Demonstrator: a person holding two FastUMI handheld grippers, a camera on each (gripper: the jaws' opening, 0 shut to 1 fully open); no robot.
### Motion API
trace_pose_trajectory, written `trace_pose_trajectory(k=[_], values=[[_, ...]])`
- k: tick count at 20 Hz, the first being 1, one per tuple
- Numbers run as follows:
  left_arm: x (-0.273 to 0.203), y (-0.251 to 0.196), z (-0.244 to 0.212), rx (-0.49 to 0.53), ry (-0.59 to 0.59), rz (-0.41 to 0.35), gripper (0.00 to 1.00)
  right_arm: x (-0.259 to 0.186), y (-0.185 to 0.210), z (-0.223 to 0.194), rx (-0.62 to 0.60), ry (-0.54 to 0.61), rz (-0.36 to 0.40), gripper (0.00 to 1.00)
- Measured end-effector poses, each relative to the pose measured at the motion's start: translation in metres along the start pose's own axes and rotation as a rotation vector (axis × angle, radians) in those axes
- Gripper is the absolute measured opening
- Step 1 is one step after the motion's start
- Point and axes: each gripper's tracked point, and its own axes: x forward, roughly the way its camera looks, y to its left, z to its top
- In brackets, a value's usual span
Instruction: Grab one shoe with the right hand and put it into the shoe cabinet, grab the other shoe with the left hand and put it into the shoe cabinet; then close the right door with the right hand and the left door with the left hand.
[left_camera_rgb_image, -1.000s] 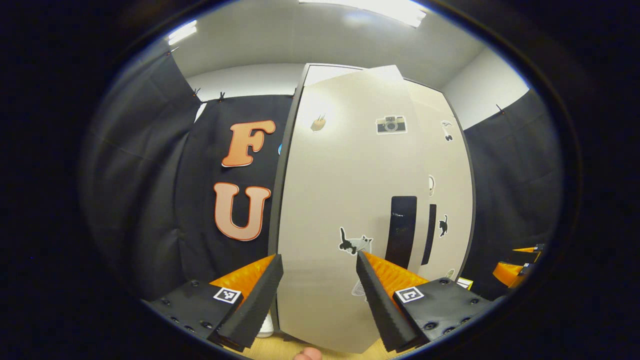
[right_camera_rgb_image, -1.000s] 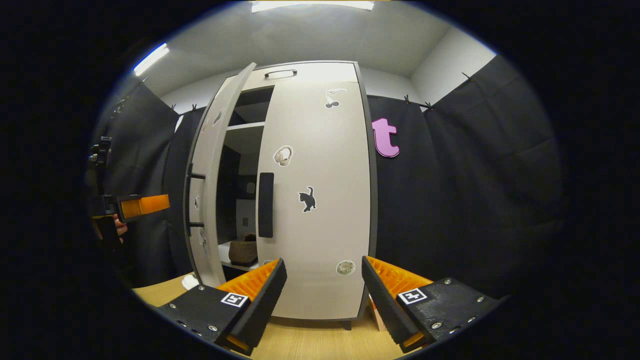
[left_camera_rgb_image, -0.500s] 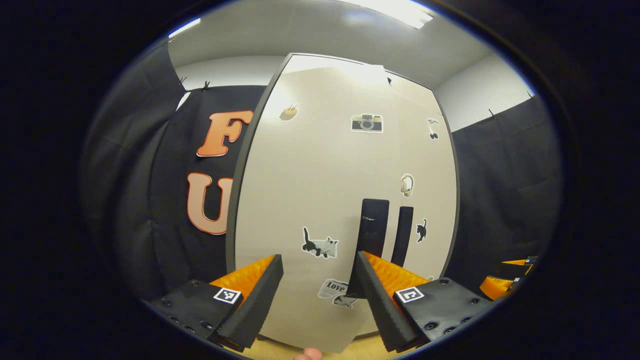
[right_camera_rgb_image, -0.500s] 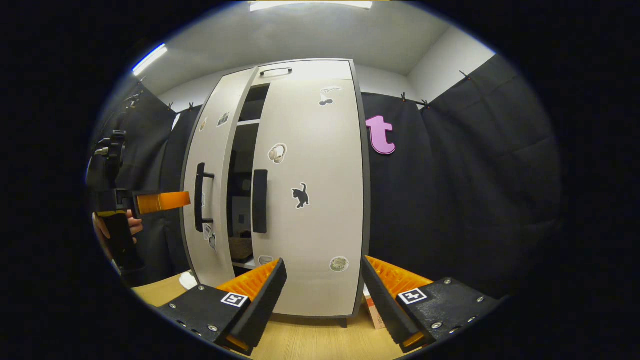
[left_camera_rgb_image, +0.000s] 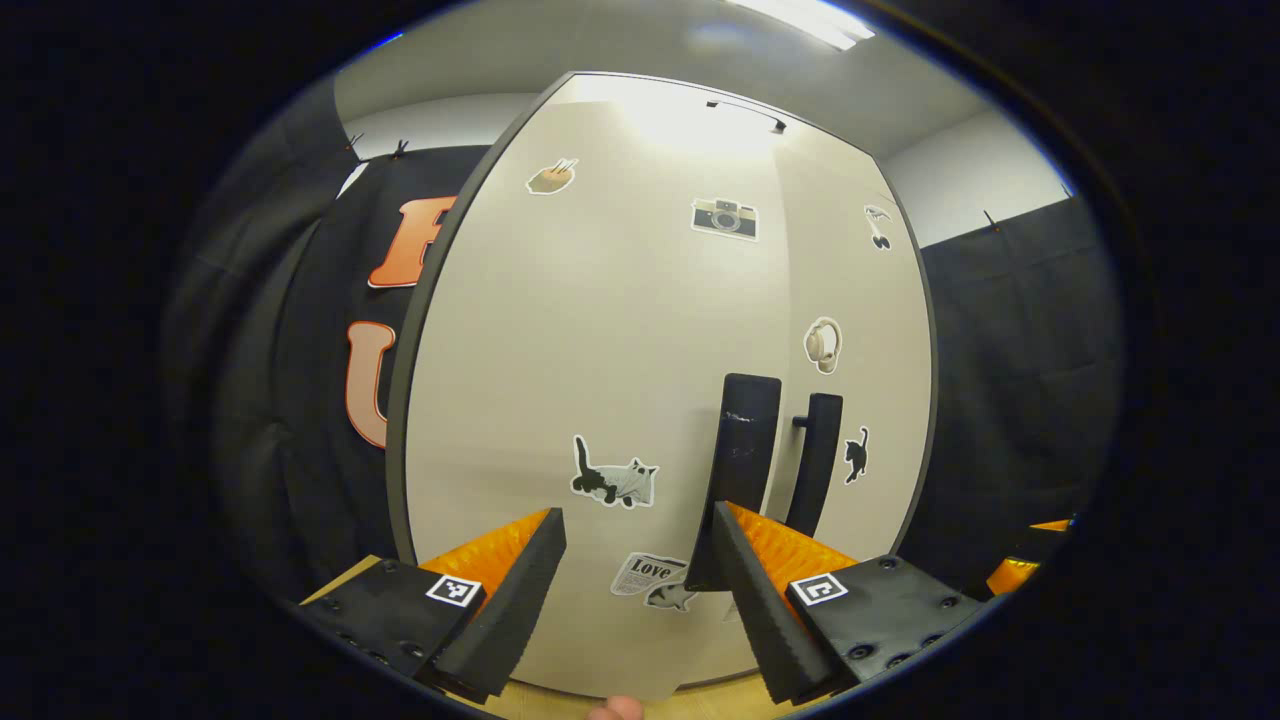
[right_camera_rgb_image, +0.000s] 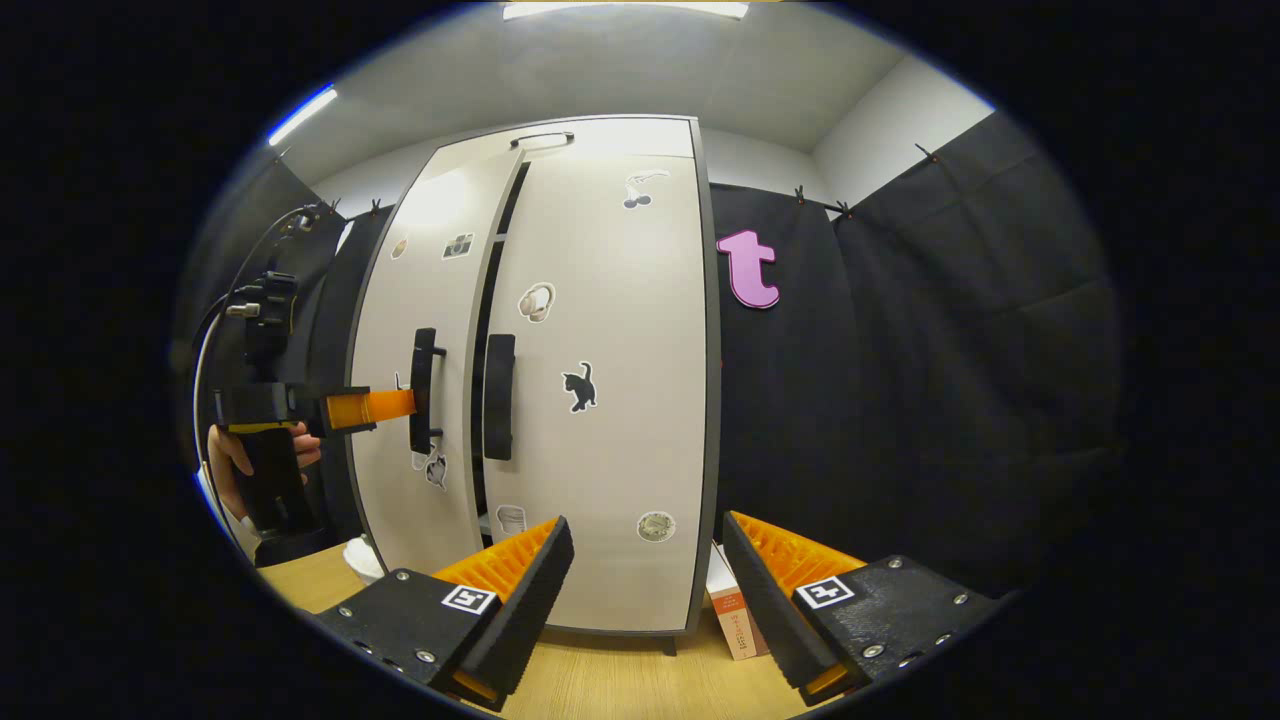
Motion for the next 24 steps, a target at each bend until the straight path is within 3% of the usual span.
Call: trace_pose_trajectory(k=[11,13,24], values=[[0.019,-0.003,-0.003,0.018,-0.016,0.021,0.93,0.015,-0.002,-0.004,0.021,-0.003,0.012,0.93],[0.014,-0.004,-0.003,0.013,-0.009,0.014,0.96,0.015,0.0,-0.004,0.031,-0.005,0.016,0.93],[-0.094,0.022,-0.012,0.028,-0.009,0.092,0.96,0.009,0.023,0.002,0.068,-0.033,0.061,0.93]])
